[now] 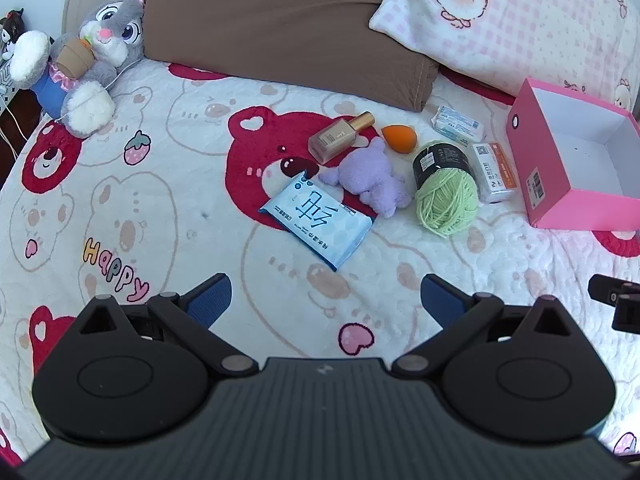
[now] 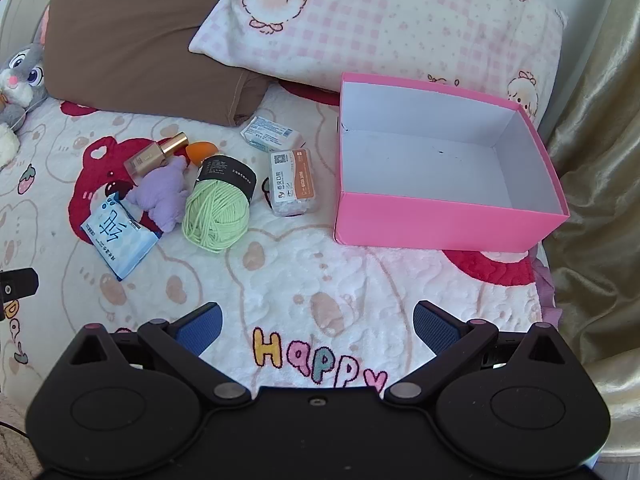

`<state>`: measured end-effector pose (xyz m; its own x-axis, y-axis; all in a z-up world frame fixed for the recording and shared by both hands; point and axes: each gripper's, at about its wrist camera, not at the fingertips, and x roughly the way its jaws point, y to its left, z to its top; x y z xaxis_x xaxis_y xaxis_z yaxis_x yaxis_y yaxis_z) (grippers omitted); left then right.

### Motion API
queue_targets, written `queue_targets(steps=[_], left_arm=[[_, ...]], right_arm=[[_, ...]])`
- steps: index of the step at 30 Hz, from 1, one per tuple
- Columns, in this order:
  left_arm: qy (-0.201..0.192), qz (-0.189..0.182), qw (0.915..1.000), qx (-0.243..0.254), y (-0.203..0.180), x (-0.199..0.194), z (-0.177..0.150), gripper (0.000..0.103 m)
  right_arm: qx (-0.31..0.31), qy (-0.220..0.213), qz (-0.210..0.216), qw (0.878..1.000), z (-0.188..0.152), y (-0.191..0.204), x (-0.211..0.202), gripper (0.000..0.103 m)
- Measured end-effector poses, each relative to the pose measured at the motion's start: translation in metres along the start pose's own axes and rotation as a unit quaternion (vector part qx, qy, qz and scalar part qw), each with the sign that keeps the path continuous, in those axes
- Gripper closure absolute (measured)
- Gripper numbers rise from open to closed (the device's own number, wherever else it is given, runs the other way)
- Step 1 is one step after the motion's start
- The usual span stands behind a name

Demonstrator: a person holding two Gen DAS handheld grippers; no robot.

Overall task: Organize objects
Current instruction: 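Move the left tool toward the green yarn ball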

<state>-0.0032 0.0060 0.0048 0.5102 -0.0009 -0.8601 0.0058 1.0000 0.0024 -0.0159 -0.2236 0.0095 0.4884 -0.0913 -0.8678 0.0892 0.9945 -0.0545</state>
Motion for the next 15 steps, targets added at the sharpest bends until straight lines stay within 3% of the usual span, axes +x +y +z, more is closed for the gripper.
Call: queue_targets(steps=[15], left_arm=[[0.008, 0.001, 0.9999, -0.009, 0.005, 0.0059, -0.0002, 0.001]], right_arm=[[0.003, 0.003, -0.002, 1.0, -0.0003, -0.0024, 0.0027, 0.0]])
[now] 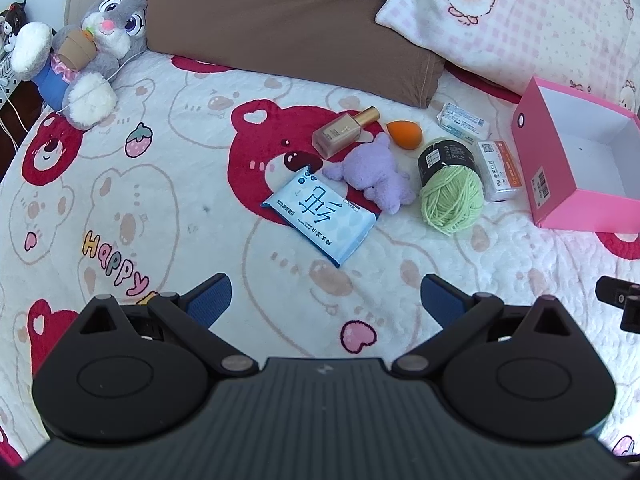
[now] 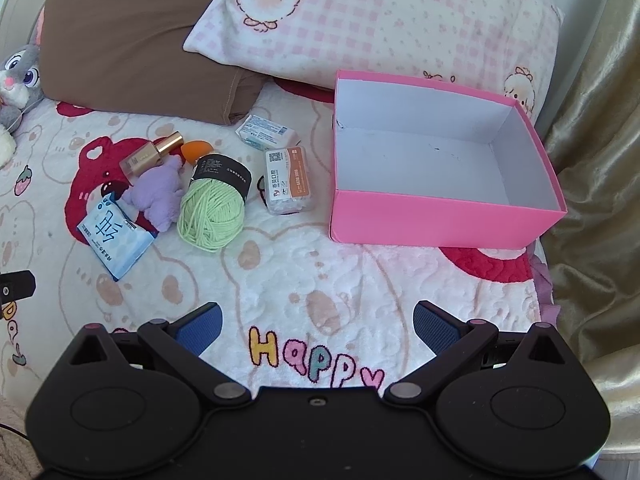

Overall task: Organize objects
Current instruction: 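Move the left tool toward the green yarn ball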

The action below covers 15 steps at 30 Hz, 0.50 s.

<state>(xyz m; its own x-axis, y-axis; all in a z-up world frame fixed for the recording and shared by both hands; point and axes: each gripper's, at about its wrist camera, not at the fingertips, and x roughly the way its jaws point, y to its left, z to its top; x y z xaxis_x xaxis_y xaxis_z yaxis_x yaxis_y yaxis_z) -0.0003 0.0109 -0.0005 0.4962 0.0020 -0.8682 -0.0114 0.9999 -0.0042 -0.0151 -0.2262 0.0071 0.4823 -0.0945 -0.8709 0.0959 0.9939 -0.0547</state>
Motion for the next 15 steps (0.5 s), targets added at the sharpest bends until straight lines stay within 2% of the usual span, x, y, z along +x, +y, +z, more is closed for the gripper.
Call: queue_targets(steps=[15], left_arm=[[0.008, -0.01, 0.9998, -0.016, 0.0016, 0.0041, -0.0008, 0.001]], right_arm=[[-0.002, 0.002, 0.0, 1.0, -0.0026, 0.0008, 0.0009, 0.0]])
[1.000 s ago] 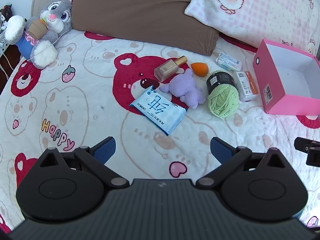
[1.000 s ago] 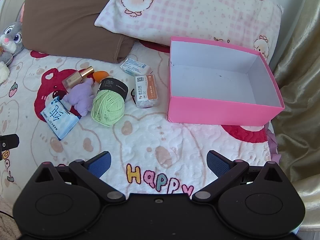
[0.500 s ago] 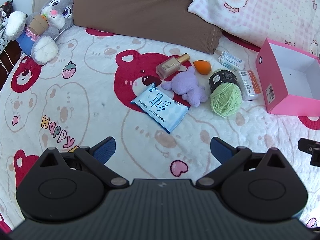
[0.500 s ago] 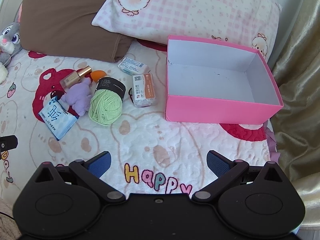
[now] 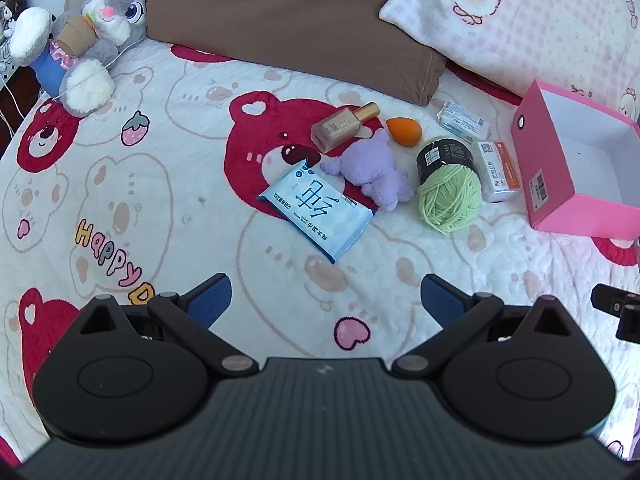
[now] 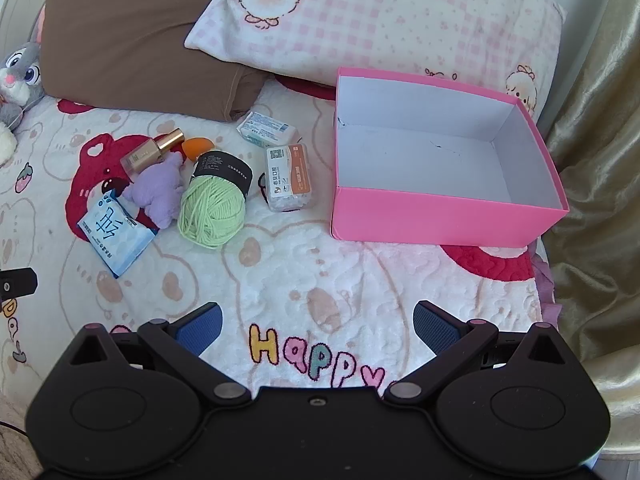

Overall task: Organize objects
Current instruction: 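Move the left tool toward the green yarn ball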

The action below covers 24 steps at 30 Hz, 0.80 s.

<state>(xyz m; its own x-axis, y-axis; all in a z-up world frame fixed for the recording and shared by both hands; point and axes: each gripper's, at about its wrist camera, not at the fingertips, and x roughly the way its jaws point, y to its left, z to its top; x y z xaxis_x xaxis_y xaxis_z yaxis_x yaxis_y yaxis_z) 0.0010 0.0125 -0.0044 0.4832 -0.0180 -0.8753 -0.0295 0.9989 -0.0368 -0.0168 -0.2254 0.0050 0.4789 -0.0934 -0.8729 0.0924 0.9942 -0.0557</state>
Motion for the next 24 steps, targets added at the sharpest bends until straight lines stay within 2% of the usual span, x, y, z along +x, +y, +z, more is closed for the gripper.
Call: queue_targets(steps=[18, 24], left_arm=[[0.005, -0.01, 0.9999, -0.011, 0.0044, -0.0005, 0.0008, 0.0], [0.0, -0.001, 0.9999, -0.012, 0.005, -0.0053, 0.0011, 0.0]], right_arm=[[0.001, 0.001, 0.0, 1.0, -0.0002, 0.0002, 0.0001, 0.0], [0.001, 0.001, 0.0, 1.0, -0.0015, 0.0007, 0.0004, 0.0]])
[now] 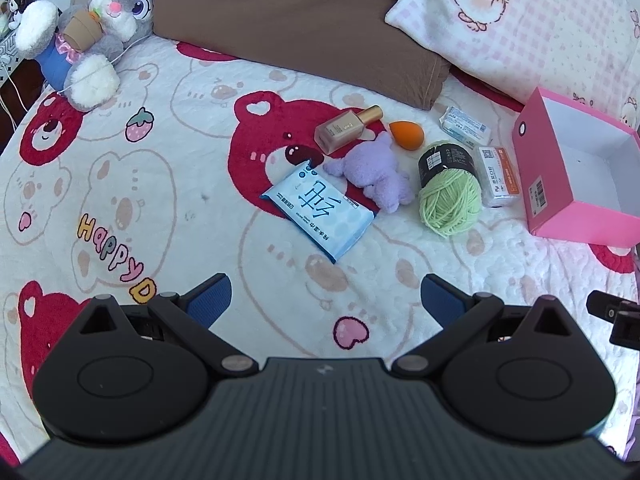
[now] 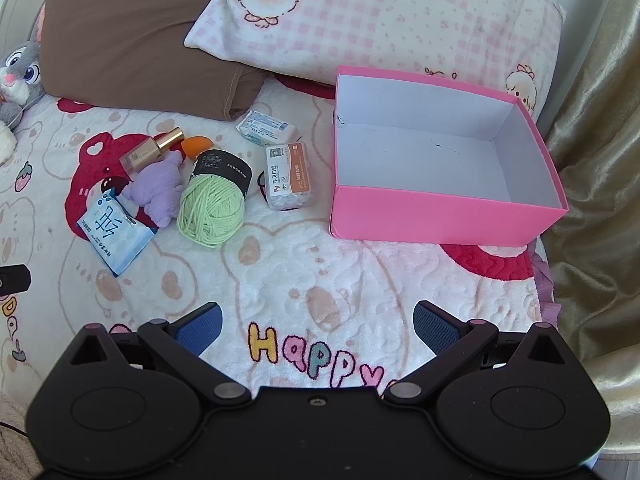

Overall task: Organize objects
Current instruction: 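Move the left tool toward the green yarn ball, then close the left gripper on the green yarn ball and lift it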

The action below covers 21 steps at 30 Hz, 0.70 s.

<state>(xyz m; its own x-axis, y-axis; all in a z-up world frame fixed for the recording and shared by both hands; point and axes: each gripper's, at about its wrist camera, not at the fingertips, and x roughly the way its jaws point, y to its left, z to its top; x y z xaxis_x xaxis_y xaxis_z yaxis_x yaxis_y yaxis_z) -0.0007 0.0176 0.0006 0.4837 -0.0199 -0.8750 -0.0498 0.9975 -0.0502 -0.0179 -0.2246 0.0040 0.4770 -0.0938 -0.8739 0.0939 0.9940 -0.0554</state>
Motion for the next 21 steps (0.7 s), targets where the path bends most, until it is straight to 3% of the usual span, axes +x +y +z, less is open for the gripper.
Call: queue_targets(steps=[11, 18, 21], left_arm=[[-0.009, -0.029, 0.9991, 0.03, -0.008, -0.02, 0.013, 0.0], [-0.04, -0.014, 0.9961, 0.077, -0.021, -0.036, 0.055, 0.0], [-0.043, -0.049, 0.9951, 0.074, -0.026, -0.031, 0.076, 0.0]], right_arm=[[-0.003, 0.006, 0.005, 1.0, 0.005, -0.003, -0.002, 0.0], [-0.034, -0.041, 0.068, 0.996, 0.035, -0.002, -0.021, 0.0], [-0.042, -0.076, 0.086, 0.993, 0.049, 0.003, -0.026, 0.0]])
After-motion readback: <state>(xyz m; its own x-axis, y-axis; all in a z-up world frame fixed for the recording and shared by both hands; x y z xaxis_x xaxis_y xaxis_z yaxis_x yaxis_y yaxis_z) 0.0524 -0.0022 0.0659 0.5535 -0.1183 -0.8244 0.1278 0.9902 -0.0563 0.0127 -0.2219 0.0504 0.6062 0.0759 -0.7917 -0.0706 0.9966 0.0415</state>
